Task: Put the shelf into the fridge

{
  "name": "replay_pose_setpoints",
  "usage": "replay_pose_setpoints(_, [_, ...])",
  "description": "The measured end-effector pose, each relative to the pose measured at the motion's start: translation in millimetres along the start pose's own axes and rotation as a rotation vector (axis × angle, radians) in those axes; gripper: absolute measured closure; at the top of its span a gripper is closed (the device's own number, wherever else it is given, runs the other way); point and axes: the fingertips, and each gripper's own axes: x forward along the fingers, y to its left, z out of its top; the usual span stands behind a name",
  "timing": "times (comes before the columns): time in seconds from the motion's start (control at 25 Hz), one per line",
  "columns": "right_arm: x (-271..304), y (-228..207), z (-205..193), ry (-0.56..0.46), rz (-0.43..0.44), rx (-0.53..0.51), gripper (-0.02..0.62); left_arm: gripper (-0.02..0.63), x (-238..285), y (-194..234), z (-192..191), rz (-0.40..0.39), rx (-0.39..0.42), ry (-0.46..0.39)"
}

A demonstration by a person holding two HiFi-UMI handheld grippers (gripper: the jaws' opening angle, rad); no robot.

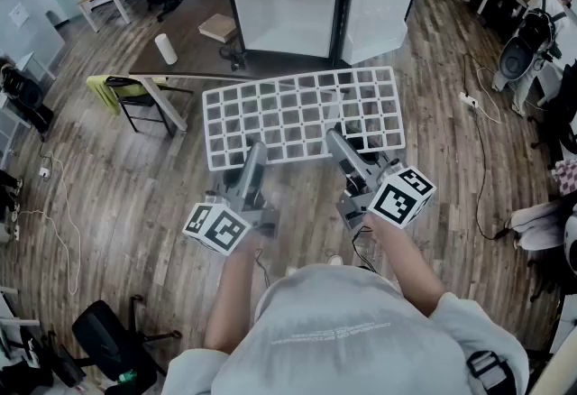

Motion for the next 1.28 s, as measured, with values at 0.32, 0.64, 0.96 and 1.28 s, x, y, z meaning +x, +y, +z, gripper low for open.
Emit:
replay_pose_setpoints(0.32, [12.4,14.1,-12.0,-0.006,-0.012,-0.016,0.476,0.465,-11.3,15.4,10.8,-0.018,-0.011,0.002])
replay_pose_setpoints(0.64, [30.9,13.5,-21.1,0.002,-0.012,-0.032,0.474,0.466,-12.6,35.2,15.8,-0.023,-0.019,-0.013])
replay_pose_setpoints(0.96, [95.3,-31.0,-18.4,0.006,0.032,-0.044,0.463,0.465,37.7,87.8,29.6,0.019,-0.009,-0.011])
replay_pose_setpoints(1.28, [180.8,-128.6,11.8,0.04,0.073,0.008,0.462,0.465,147.5,147.4,36.4,0.051,0.013,-0.024])
